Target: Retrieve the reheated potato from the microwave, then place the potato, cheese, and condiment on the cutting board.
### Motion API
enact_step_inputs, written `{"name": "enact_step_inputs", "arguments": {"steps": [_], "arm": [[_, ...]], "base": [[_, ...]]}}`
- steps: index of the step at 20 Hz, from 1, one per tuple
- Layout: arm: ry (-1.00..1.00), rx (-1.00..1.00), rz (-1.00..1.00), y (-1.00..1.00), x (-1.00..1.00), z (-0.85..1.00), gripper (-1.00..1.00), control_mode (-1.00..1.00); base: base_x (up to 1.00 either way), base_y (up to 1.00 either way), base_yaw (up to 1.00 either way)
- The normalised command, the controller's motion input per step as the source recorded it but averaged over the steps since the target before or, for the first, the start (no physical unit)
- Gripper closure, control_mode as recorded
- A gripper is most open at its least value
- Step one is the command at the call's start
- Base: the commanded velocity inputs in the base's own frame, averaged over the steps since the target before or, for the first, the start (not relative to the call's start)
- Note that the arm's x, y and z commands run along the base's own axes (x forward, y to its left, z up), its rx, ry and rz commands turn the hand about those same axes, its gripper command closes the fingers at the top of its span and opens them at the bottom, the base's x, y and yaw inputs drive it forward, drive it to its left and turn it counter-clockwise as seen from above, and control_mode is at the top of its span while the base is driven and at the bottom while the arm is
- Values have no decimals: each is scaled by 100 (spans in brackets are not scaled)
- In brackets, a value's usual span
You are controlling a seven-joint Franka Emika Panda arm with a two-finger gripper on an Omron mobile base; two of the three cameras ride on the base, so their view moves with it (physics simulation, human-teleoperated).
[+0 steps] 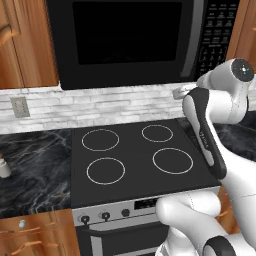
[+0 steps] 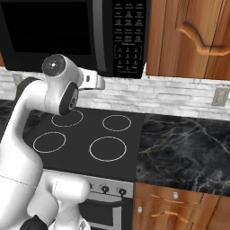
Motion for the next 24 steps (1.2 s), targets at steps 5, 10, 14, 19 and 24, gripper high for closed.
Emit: {"name": "enact_step_inputs", "arguments": {"steps": [5, 10, 14, 19, 24], "arm": [[0, 0, -6, -20, 12, 54, -100, -100], [0, 0, -4, -22, 10, 44, -100, -100], [-1, 0, 0, -9, 23, 40, -100, -100], [0, 0, 0, -5, 32, 41, -100, -100], [0, 0, 0, -9, 23, 35, -100, -100]], "base": [[0, 0, 0], [0, 0, 0], [0, 0, 0], [0, 0, 0], [0, 0, 0]]}}
